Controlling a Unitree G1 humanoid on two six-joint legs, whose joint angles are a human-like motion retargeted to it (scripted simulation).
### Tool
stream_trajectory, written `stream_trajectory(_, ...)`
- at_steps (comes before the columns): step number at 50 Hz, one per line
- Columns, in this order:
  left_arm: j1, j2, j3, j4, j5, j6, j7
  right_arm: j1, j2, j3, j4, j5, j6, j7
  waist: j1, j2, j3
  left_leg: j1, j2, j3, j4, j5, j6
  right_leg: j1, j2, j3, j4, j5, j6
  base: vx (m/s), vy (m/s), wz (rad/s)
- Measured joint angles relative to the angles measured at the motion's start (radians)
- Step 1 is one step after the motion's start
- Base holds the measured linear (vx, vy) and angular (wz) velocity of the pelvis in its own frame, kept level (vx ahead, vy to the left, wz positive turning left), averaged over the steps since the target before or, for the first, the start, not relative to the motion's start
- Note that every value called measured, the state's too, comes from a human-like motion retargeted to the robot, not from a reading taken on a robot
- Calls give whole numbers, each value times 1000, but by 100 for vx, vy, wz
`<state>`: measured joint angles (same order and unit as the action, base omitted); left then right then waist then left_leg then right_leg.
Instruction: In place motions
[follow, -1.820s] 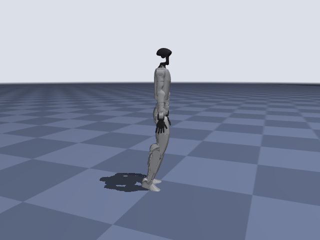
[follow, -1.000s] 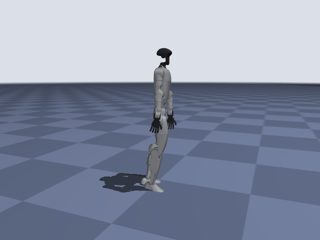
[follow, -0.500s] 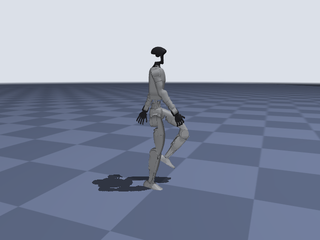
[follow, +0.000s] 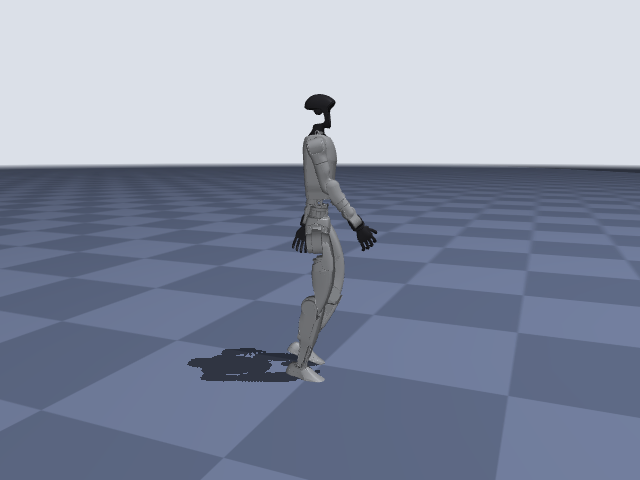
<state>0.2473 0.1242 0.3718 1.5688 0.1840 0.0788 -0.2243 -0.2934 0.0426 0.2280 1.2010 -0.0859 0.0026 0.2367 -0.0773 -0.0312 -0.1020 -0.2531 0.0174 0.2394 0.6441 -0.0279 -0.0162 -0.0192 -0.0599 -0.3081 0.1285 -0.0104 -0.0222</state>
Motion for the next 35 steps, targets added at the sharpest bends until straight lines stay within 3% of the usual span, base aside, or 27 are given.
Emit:
stream_trajectory(2, -16, 7, -3, -8, -13, -3, 8, 25, -3, -6, 11, -8, 0, -7, -34, 27, -15, 98, -17, -8, -182, -8, -6, 0, 25, -32, -5, -5, 4, 13, -16, 55)
stream_trajectory(6, -52, 13, -14, -19, -28, -6, 18, 64, -26, -20, 42, -25, 6, -1, -92, 69, -30, 240, -16, 68, -435, -162, 0, 6, 59, -81, -1, -21, 14, 19, -16, 48)
stream_trajectory(11, -133, 9, -35, -14, -34, -3, 25, 117, -72, -58, 103, -95, 5, -26, -147, 82, -21, 254, -38, 23, -514, -177, 33, -1, 57, -115, 41, -31, 20, 17, -16, 50)
stream_trajectory(15, -212, 15, -84, 7, -31, -2, 43, 180, -110, -125, 187, -150, -2, -47, -151, 85, 2, 255, -32, 1, -521, -183, 39, -25, 45, -134, 130, 24, 34, 18, -19, 23)
stream_trajectory(18, -263, 5, -112, 9, -41, 0, 44, 216, -133, -166, 292, -169, 32, -65, -156, 120, -6, 224, 8, 5, -531, -186, 36, -174, 2, -125, 365, 150, 64, 12, -16, -20)
stream_trajectory(20, -297, -8, -130, -17, -67, -2, 34, 239, -152, -191, 355, -160, 44, -73, -167, 142, 8, 213, 32, 13, -536, -182, 39, -287, -4, -93, 545, 218, 44, 1, -11, -33)
stream_trajectory(25, -425, -34, -151, -145, -133, -33, 36, 321, -210, -248, 434, -144, 64, -41, -269, 170, 80, 185, 54, -1, -524, -167, 65, -572, -168, -127, 1101, 105, -12, -6, -6, 30)
stream_trajectory(28, -491, -50, -177, -233, -165, -72, 45, 388, -237, -276, 466, -169, 83, -37, -339, 172, 91, 173, 38, -29, -537, -151, 90, -761, -244, -95, 1340, 71, -15, -1, -6, 70)
stream_trajectory(32, -570, -53, -219, -319, -200, -102, 40, 459, -258, -293, 499, -196, 118, -56, -414, 191, 120, 168, 51, -73, -546, -133, 105, -920, -253, -79, 1449, 72, 15, -2, -5, 51)
stream_trajectory(35, -612, -51, -229, -362, -193, -103, 37, 493, -269, -307, 499, -196, 147, -58, -439, 185, 140, 176, 52, -74, -545, -130, 106, -937, -282, -95, 1426, 67, -13, -1, 0, 6)
